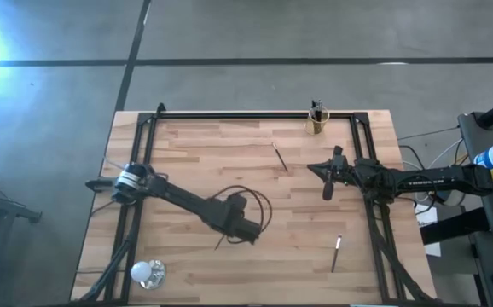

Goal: Put items in baskets/containers
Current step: Put the black eyeshadow brush into the gold pen holder

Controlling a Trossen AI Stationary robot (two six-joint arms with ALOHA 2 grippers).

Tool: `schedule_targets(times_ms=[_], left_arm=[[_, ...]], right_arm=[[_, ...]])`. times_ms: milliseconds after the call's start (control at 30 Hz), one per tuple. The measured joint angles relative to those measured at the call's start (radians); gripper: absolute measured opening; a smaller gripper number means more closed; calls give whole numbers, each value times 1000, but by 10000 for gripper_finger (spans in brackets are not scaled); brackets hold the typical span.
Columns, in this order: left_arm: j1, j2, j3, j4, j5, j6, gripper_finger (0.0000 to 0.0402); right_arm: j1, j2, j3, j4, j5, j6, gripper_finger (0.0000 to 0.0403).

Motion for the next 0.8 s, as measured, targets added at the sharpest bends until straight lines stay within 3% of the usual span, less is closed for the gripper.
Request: schedule_targets(times_ms=[133, 333, 533, 800], left_arm=[[20, -92, -108, 200, -111, 157, 1], [92, -262, -396, 842, -131, 463, 1], [181, -359, -670, 1446, -40, 697, 0], [339, -338, -872, 1964, 189, 920, 0]], right_arm=[[0, 3, -3, -3, 0, 2, 8], [8, 6, -4, -3, -2, 20, 8], [8, 8, -5, -2, -7, 68, 8], [8, 23, -2, 87, -40, 117, 8]])
